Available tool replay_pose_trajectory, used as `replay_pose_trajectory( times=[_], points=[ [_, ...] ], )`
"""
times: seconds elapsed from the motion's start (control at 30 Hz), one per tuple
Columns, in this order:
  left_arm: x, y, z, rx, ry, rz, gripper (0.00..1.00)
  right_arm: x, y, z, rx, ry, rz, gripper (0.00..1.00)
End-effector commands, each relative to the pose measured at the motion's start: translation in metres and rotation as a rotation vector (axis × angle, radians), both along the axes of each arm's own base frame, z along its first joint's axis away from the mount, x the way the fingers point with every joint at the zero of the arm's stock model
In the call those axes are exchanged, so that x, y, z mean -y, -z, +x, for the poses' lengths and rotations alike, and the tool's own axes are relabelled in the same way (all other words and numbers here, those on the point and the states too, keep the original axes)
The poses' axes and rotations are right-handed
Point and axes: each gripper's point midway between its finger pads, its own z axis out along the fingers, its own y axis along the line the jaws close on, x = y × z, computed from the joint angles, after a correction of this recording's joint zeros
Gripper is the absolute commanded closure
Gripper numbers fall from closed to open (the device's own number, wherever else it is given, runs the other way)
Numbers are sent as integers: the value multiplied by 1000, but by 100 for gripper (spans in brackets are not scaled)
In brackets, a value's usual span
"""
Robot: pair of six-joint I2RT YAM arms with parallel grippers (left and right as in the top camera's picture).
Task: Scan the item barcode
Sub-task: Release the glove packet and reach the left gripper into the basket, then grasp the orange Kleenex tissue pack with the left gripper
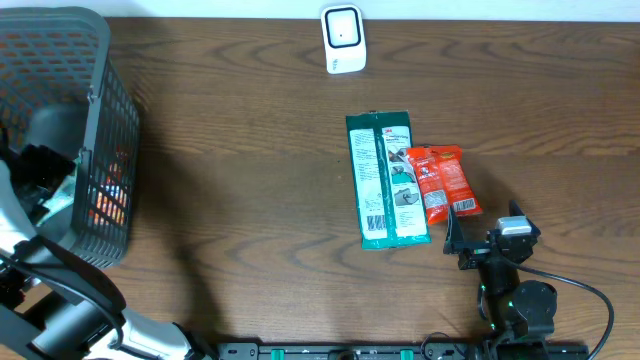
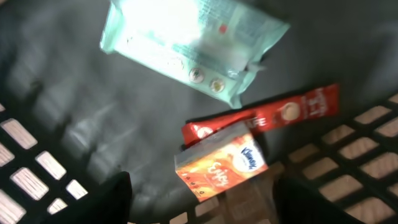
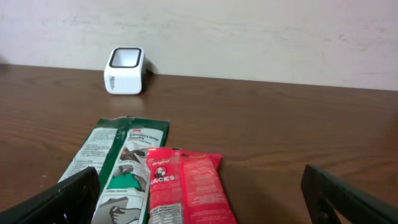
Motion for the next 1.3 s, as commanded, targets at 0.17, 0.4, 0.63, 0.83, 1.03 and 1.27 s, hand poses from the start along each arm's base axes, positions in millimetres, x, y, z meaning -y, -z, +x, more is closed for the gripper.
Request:
replay_pose_trajectory(
  times=[0.17, 0.4, 0.63, 0.83, 1.03, 1.27],
  points=[
    [21, 62, -7, -59, 45, -25, 37, 2, 0, 0, 1, 4, -11, 1],
    [29, 78, -16, -81, 46, -44, 40, 2, 0, 0, 1, 4, -11, 1],
    [41, 90, -12, -56, 66, -75, 48, 2, 0, 0, 1, 5, -11, 1],
    [52, 83, 2, 19, 82, -140, 67, 2, 0, 0, 1, 4, -11, 1],
    [45, 63, 12, 73, 96, -102, 93, 2, 0, 0, 1, 5, -11, 1],
    [27, -36, 35, 333, 116, 124, 93, 2, 0, 0, 1, 5, -11, 1]
  ],
)
